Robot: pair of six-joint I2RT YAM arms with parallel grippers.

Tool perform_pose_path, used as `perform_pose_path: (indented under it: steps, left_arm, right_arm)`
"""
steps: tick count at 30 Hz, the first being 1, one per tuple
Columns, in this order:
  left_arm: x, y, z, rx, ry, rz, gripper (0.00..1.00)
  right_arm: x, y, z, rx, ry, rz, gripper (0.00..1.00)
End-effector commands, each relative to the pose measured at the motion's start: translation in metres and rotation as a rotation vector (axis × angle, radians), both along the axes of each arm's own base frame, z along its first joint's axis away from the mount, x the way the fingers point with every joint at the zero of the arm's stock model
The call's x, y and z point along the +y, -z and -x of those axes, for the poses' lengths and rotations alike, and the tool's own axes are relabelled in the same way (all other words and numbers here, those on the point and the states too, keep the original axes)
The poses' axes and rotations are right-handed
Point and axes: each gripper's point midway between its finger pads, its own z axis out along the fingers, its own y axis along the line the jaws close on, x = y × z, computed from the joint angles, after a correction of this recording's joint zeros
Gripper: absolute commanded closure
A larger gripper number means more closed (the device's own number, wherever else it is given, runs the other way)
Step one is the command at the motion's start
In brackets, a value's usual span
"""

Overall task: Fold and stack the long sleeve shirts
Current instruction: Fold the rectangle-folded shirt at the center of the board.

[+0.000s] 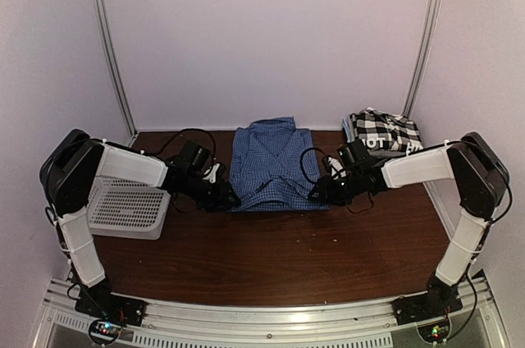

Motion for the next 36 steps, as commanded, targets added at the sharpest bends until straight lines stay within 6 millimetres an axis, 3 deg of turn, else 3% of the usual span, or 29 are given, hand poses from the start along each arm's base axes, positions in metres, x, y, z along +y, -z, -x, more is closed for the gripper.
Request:
perform_pose_path:
  steps: [1,10,16,21,23,29,36]
  left_arm:
    - [-0.009,-0.004,-0.005,-0.029,0.011,0.024,0.59]
    - [-0.018,-0.04,-0.028,-0.095,-0.01,0.07,1.0]
    - [-0.012,-0.055,-0.064,-0.113,-0.066,0.117,1.0]
    - [-0.007,-0.058,-0.105,-0.119,-0.1,0.162,1.0]
    - [-0.008,-0.051,-0.12,-0.114,-0.106,0.171,1.0]
    - [-0.012,-0.058,-0.159,-0.139,-0.126,0.261,0.68]
    - [-0.002,-0.08,-0.178,-0.21,-0.148,0.288,0.48]
  right_arm:
    - [0.004,0.0,-0.001,-0.006,-0.005,-0.008,0.56]
    - [0.013,-0.024,-0.018,-0.047,0.015,-0.064,0.9]
    - [0.013,-0.048,-0.055,-0.09,0.082,-0.128,0.94]
    - [0.006,-0.041,-0.094,-0.07,0.167,-0.152,0.94]
    - [0.003,-0.038,-0.111,-0.073,0.195,-0.169,0.9]
    - [-0.004,-0.037,-0.148,-0.087,0.233,-0.188,0.59]
    - [-0.02,-0.071,-0.163,-0.174,0.243,-0.095,0.36]
